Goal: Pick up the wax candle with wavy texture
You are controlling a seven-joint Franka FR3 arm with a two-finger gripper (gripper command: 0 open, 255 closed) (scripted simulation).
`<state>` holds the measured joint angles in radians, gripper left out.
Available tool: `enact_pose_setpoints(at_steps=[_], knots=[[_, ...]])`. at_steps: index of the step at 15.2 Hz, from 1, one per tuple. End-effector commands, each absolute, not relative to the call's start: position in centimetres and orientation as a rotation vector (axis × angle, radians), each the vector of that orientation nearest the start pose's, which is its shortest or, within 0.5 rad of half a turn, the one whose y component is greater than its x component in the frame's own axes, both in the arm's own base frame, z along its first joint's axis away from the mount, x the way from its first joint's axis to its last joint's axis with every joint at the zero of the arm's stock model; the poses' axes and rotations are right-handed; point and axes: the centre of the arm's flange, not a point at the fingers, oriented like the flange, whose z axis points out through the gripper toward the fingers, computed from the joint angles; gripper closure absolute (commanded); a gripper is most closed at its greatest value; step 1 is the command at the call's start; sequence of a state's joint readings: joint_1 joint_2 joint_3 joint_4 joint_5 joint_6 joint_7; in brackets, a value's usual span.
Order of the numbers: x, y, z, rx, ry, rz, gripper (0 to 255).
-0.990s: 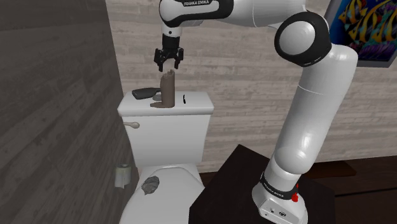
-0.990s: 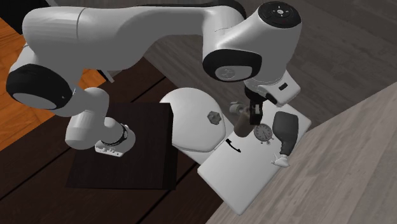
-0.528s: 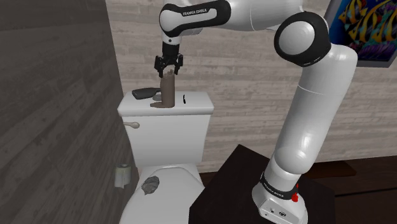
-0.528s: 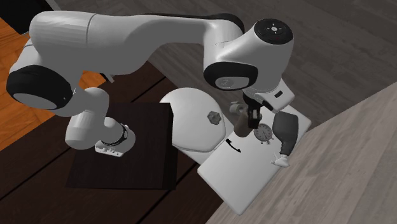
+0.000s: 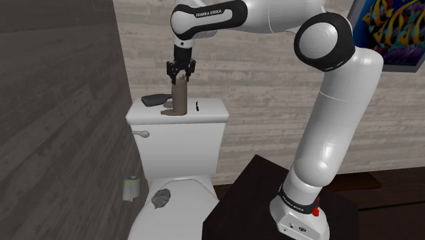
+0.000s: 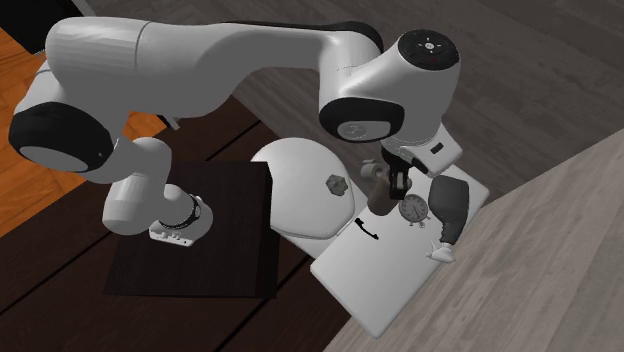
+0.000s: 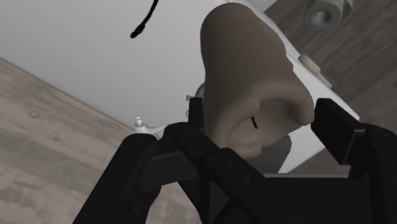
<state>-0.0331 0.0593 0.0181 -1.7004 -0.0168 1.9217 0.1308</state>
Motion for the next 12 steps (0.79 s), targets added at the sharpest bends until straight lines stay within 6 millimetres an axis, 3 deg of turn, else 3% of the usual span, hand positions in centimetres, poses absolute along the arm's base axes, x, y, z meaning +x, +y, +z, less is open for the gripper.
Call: enact_pose_setpoints(at_steps=[1,12], knots=[[59.8,-1.0,56.0,-3.130,0.221,-0.252,255],[59.9,-1.0,61.3,-3.130,0.221,-0.252,255]])
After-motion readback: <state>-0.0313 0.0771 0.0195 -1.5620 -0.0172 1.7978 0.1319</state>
